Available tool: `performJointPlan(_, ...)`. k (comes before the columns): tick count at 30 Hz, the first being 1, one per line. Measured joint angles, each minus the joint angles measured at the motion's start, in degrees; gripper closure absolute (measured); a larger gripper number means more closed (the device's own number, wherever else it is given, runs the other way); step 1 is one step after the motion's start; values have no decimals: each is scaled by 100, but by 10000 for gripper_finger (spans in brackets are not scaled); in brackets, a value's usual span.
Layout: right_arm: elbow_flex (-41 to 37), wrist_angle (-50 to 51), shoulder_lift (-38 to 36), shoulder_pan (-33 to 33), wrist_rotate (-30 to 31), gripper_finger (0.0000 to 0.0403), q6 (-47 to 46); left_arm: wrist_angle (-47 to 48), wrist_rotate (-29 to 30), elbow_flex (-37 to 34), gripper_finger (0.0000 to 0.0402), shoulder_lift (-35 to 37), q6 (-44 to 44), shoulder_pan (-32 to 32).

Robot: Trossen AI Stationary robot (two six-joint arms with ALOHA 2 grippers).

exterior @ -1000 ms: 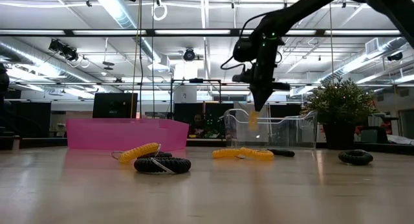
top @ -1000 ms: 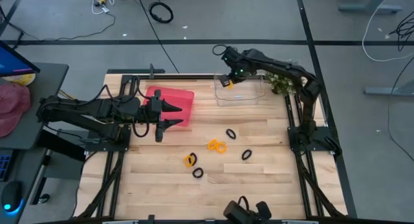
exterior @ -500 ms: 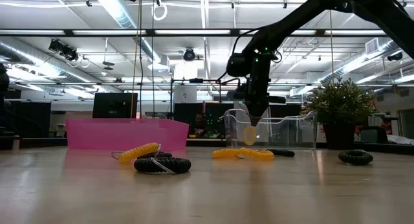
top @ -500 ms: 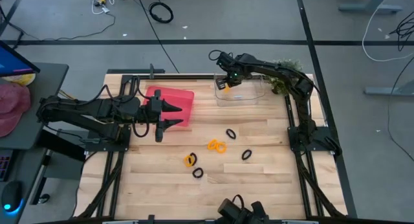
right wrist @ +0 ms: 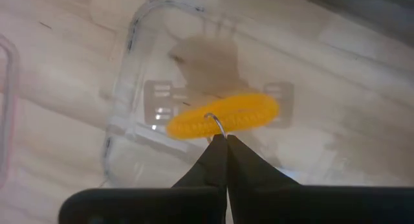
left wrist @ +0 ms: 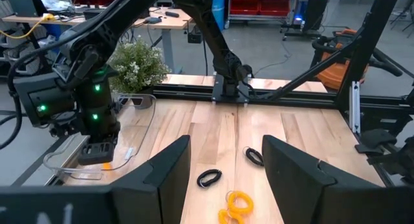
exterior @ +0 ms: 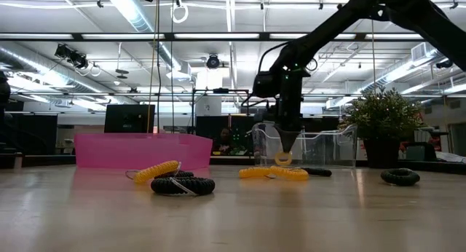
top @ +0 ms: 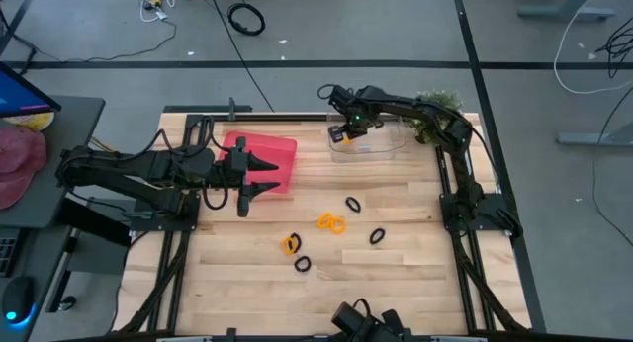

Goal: Sort spring keychains
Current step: Put the yellow spring keychain into the transparent bin, then put the black spring keychain into the pink bin

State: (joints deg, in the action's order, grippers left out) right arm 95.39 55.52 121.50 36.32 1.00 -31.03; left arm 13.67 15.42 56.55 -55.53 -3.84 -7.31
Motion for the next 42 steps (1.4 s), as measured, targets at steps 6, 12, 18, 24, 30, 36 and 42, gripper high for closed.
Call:
performJointPlan(6,0,-35,24,0,-5,403,16,5,0,0,207,2,4,1)
performJointPlan(12,0,39,24,-6,-66,370,288,15,0,0,207,1,4,0)
performJointPlan(18,-4,280,-79,-17,-99,289,537,20,0,0,207,2,7,2)
performJointPlan(24,-4,449,-490,-17,-101,218,823,28,0,0,207,2,11,0)
performJointPlan(30,-4,735,-1218,-25,-174,188,883,31,0,0,207,2,11,0)
performJointPlan(36,-4,1088,-2158,-236,-343,186,616,33,0,0,207,2,15,0)
performJointPlan(42,-4,1480,-3008,-699,-346,187,375,33,0,0,207,2,15,0)
